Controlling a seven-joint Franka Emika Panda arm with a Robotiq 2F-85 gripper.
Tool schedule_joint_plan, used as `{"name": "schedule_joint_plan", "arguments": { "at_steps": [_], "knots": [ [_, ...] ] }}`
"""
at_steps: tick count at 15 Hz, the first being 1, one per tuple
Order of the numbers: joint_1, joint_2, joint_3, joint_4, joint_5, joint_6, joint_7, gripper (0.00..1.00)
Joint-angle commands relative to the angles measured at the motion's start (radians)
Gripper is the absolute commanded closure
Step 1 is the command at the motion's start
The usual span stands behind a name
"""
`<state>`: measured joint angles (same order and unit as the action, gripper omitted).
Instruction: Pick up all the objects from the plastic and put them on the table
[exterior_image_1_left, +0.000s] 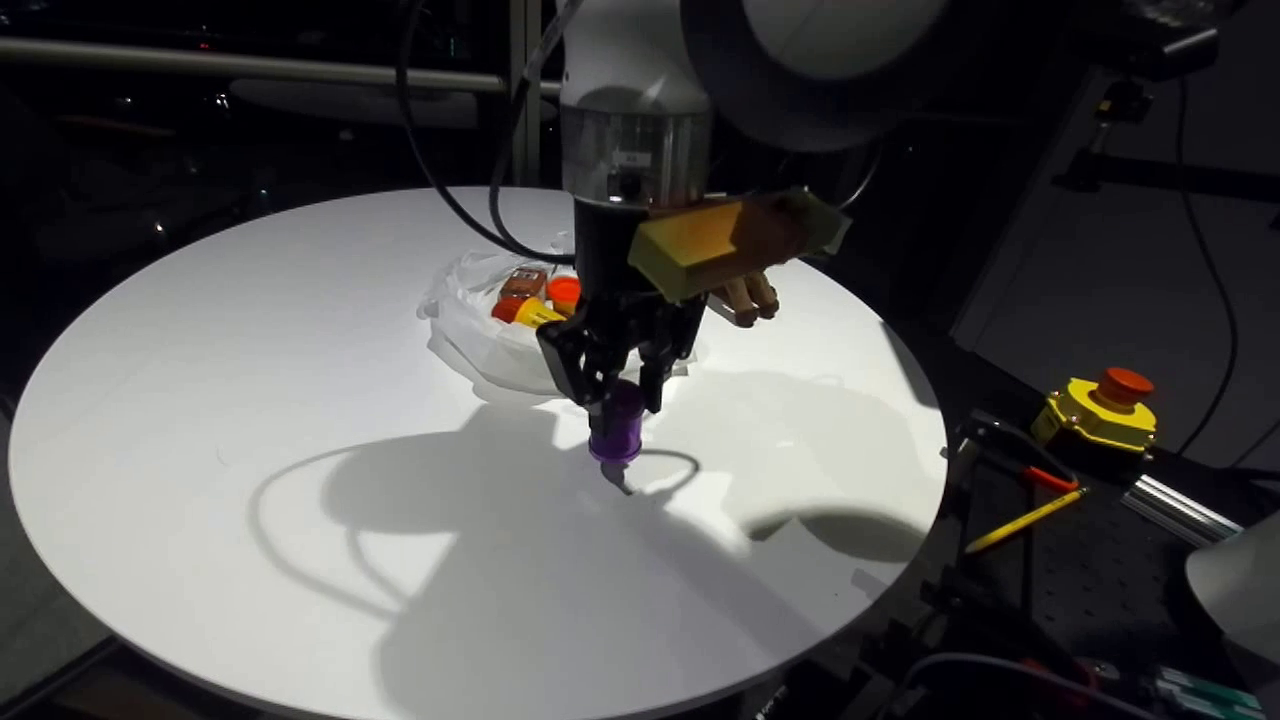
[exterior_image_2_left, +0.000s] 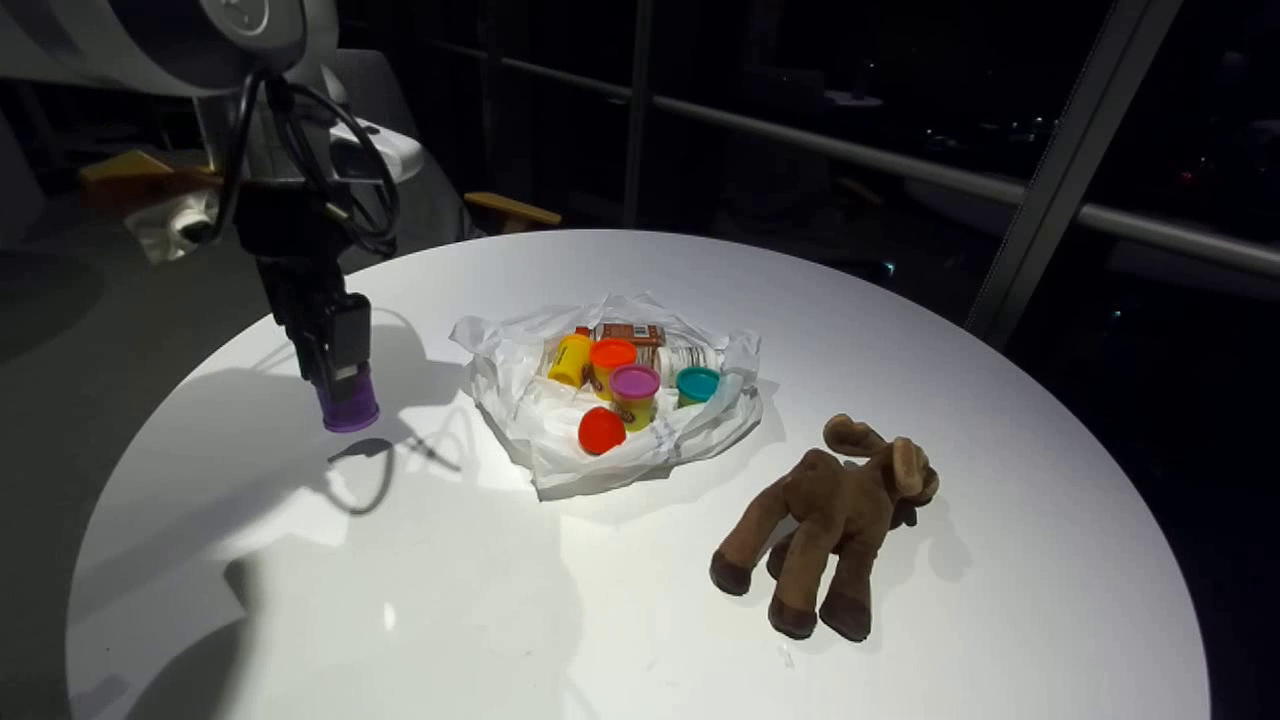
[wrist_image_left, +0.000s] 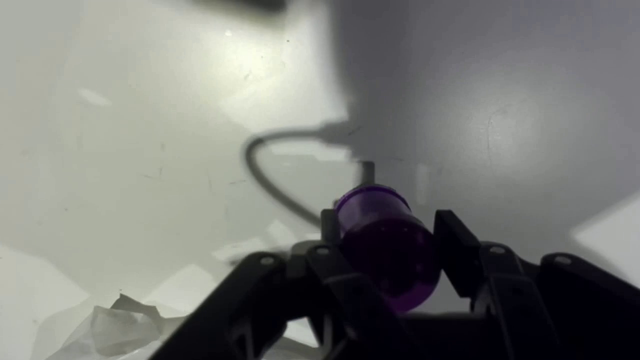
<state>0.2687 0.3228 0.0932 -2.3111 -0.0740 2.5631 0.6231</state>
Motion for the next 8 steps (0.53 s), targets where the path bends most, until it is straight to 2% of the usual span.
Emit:
{"name": "schedule_joint_plan", "arguments": {
  "at_steps": [1, 2, 5, 8],
  "knots": [
    [0.025, 0.027, -0.018, 0.001, -0.01, 0.064, 0.002, 0.25],
    [0.026, 0.02, -0.015, -0.007, -0.003, 0.072, -0.008, 0.24],
    [0.024, -0.047, -0.013, -0.027, 0.002, 0.067, -0.026, 0.02],
    [0.005, -0.119, -0.022, -0.027, 0.005, 0.045, -0.027, 0.0]
  ]
}}
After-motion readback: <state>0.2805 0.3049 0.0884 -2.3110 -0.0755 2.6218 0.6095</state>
